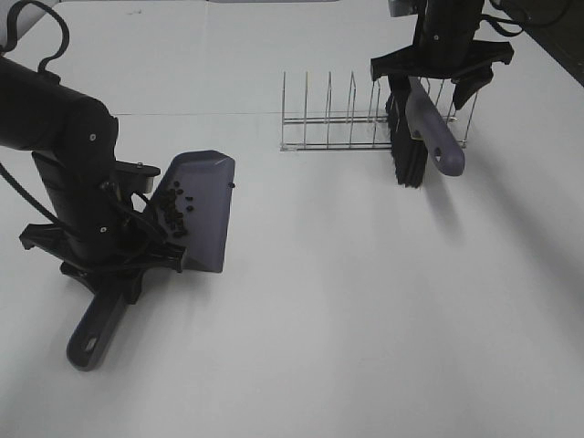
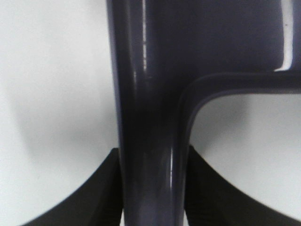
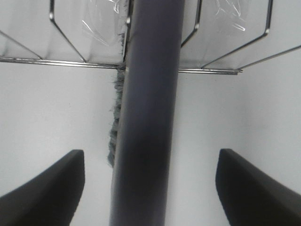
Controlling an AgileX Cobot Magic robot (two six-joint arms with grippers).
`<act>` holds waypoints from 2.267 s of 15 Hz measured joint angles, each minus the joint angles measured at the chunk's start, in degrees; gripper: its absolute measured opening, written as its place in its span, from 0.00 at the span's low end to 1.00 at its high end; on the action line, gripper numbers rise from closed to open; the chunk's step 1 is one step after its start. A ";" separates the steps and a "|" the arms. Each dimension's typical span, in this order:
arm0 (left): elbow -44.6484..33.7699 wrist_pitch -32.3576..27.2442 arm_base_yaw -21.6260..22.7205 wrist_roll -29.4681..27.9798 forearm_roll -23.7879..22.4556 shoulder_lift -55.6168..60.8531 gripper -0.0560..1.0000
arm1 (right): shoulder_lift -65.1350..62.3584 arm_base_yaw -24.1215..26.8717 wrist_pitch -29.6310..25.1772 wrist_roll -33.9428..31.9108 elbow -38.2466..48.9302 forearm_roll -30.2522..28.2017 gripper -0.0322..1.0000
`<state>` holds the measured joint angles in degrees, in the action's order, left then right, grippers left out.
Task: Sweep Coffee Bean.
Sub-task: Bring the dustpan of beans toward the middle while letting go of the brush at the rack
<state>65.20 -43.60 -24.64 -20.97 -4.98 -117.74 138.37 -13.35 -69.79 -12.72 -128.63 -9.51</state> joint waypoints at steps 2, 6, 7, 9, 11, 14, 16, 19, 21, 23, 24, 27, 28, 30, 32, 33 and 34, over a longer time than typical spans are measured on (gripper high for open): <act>0.00 0.00 0.00 0.00 0.00 0.00 0.38 | -2.64 0.00 0.00 1.55 -0.11 4.35 0.69; 0.00 0.00 0.00 0.00 0.00 0.00 0.38 | -10.08 0.00 0.00 2.81 2.46 8.65 0.69; 0.00 0.00 0.00 0.00 0.00 0.00 0.38 | -12.95 0.00 0.06 2.92 5.21 8.65 0.69; 0.00 0.00 0.00 0.00 0.00 0.00 0.38 | -19.60 0.00 0.06 2.98 13.58 8.71 0.69; 0.00 0.06 0.00 0.00 0.00 0.06 0.38 | -28.65 0.00 0.06 2.98 27.62 8.71 0.69; -0.06 1.20 0.00 0.06 -0.29 0.74 0.38 | -36.55 0.00 0.00 2.98 39.13 8.71 0.69; 0.92 1.83 0.00 0.06 -0.69 0.92 0.38 | -42.46 0.00 1.20 2.98 48.30 8.77 0.69; 3.32 2.01 0.00 0.06 0.17 0.92 0.38 | -51.57 0.00 3.72 2.98 58.84 8.88 0.69; 3.78 2.35 0.00 0.06 0.23 0.92 0.38 | -58.27 0.00 4.76 2.98 65.37 9.11 0.69; 3.78 2.35 0.00 0.06 0.52 0.57 0.38 | -64.17 0.00 5.10 2.92 69.96 9.51 0.69; 3.90 2.41 0.00 0.06 0.86 -0.11 0.38 | -66.98 0.00 5.10 2.69 71.96 9.51 0.69; 5.61 2.35 0.00 2.06 4.98 -2.52 0.38 | -76.43 0.00 5.10 1.89 75.97 9.51 0.69; 6.76 2.29 -0.17 3.04 5.90 -3.27 0.38 | -78.90 0.00 4.81 1.66 76.43 9.51 0.69; 8.37 2.35 -0.74 3.90 6.36 -4.30 0.38 | -82.74 0.00 4.64 1.38 76.60 9.51 0.69; 9.28 2.35 -1.49 3.95 6.42 -4.81 0.38 | -84.57 0.00 4.35 0.97 76.60 9.51 0.69; 10.14 2.18 -2.01 3.90 6.47 -5.33 0.38 | -85.37 0.00 4.13 0.92 76.60 9.51 0.69; 11.40 1.83 -2.35 3.44 6.82 -5.90 0.38 | -85.83 0.00 3.72 0.57 76.60 9.51 0.69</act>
<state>76.60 -41.77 -26.99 -17.53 1.83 -123.64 52.54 -13.35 -66.06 -12.15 -52.02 0.00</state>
